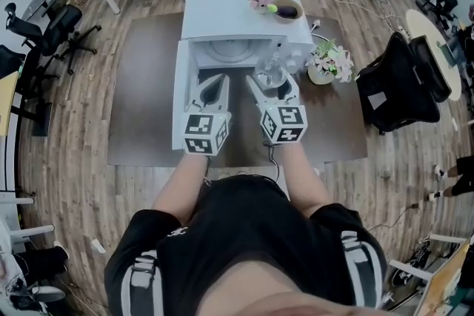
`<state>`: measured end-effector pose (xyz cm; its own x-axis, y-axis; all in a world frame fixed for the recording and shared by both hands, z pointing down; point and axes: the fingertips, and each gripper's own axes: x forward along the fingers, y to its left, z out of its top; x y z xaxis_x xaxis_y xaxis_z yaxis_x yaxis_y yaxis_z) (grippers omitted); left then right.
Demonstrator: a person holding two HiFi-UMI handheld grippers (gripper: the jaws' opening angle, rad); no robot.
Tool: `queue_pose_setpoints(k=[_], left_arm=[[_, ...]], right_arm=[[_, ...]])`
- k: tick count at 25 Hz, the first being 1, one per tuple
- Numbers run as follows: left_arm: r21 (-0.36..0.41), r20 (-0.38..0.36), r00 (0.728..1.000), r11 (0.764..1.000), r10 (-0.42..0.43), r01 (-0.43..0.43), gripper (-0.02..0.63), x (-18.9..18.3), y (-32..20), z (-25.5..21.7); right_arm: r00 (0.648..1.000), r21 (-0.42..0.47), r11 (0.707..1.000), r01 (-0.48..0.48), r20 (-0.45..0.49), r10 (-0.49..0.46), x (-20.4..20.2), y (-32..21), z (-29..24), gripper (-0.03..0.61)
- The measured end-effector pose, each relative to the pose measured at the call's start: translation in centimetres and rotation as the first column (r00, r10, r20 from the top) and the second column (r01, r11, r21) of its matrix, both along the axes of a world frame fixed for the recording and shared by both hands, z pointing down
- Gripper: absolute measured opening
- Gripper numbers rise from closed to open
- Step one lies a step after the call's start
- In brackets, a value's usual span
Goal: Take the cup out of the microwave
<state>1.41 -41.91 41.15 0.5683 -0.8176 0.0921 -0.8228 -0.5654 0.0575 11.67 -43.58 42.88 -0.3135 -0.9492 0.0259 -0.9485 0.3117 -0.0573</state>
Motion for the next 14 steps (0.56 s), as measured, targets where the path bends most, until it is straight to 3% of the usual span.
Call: queue_pose_setpoints(k=[14], left_arm=[[0.001, 0.008, 1.0, 1.0, 0.004, -0.004, 0.002, 0.18, 0.28, 0.09]], right_arm=[[0.999, -0.023, 1.0, 0.006, 0.034, -0.005, 0.32, 0.02, 0.57, 0.37]])
